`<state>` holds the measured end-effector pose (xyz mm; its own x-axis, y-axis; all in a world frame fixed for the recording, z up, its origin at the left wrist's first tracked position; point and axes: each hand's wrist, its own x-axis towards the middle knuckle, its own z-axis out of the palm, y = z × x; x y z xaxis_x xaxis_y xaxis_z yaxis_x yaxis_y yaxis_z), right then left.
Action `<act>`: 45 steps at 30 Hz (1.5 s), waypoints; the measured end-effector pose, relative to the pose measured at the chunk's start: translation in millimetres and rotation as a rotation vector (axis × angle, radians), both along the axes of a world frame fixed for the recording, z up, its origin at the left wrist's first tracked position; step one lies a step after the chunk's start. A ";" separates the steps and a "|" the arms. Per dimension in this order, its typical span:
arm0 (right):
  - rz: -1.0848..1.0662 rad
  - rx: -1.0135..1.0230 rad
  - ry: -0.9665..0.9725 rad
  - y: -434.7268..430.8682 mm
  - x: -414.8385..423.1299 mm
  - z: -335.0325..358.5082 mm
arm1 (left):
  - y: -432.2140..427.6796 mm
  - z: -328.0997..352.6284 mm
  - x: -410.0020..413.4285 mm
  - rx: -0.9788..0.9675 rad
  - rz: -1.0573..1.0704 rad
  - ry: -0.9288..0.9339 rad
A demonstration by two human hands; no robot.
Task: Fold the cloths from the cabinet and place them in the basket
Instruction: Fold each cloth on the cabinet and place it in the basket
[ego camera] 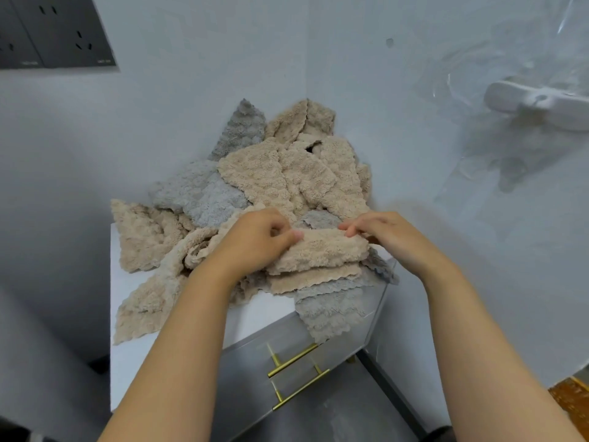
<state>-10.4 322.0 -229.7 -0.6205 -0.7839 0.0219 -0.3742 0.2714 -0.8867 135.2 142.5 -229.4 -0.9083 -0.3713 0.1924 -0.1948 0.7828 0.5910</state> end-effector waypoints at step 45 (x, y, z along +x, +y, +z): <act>-0.182 0.540 0.813 42.9 -51.5 18.8 | 131.0 -23.8 -92.8 -0.080 0.183 0.187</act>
